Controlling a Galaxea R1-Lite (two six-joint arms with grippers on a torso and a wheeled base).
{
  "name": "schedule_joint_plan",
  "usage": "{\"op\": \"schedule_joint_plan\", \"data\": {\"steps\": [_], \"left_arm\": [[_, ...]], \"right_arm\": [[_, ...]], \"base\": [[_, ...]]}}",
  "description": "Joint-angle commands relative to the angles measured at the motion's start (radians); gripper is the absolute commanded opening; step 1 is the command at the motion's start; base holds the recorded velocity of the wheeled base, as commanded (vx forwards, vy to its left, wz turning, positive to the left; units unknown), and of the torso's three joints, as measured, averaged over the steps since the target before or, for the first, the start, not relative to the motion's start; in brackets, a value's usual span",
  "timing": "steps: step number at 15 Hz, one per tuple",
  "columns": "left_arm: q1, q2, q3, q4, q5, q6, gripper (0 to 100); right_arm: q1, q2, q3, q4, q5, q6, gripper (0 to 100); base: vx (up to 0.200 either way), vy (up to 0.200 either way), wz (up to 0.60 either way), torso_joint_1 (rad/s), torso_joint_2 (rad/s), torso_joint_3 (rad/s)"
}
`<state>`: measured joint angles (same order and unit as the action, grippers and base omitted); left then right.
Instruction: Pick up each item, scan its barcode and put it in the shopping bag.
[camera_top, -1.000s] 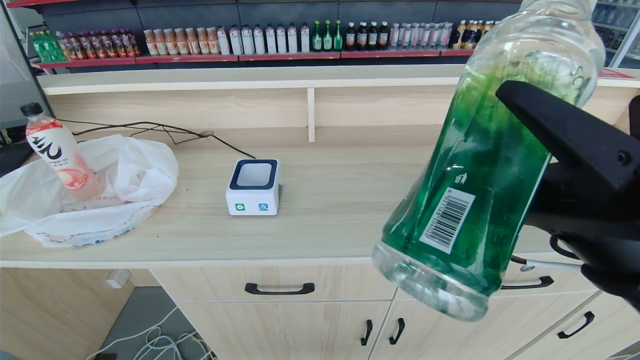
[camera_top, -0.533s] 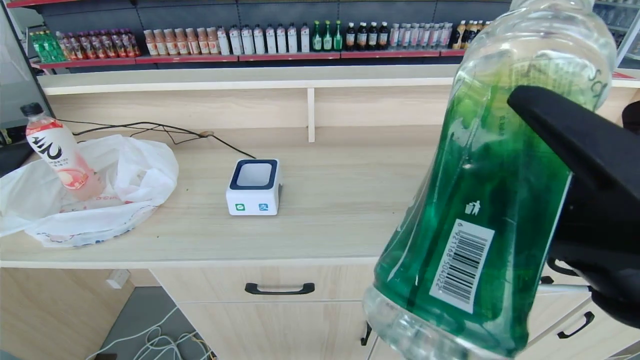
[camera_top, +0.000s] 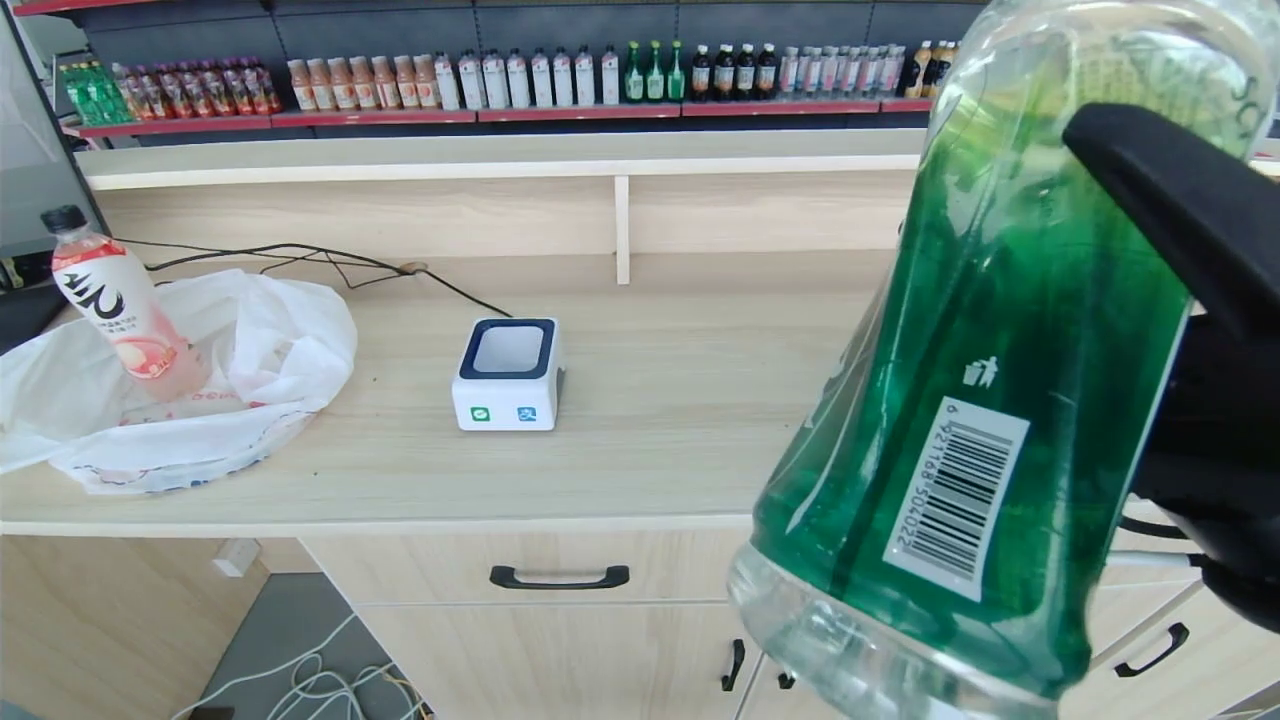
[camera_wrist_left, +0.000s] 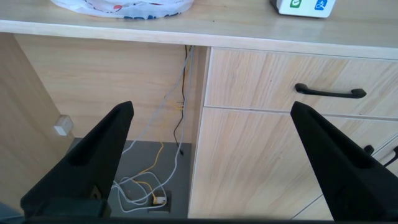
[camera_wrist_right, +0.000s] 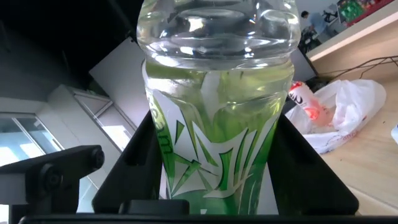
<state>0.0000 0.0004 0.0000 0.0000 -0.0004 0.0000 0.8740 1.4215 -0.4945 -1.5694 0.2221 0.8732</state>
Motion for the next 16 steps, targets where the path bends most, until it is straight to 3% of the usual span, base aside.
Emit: {"op": "schedule_joint_plan", "data": {"steps": [1, 13, 16], "left_arm": [[0.000, 0.000, 0.000, 0.000, 0.000, 0.000, 100], [0.000, 0.000, 0.000, 0.000, -0.001, 0.000, 100], [0.000, 0.000, 0.000, 0.000, 0.000, 0.000, 100]], "right_arm": [[0.000, -0.015, 0.007, -0.001, 0.000, 0.000, 0], [0.003, -0.052, 0.073, -0.001, 0.002, 0.001, 0], [0.002, -0.035, 0.074, -0.001, 0.002, -0.056, 0]], "base": [[0.000, 0.000, 0.00, 0.000, 0.00, 0.000], [0.000, 0.000, 0.00, 0.000, 0.00, 0.000], [0.000, 0.000, 0.00, 0.000, 0.00, 0.000]]}}
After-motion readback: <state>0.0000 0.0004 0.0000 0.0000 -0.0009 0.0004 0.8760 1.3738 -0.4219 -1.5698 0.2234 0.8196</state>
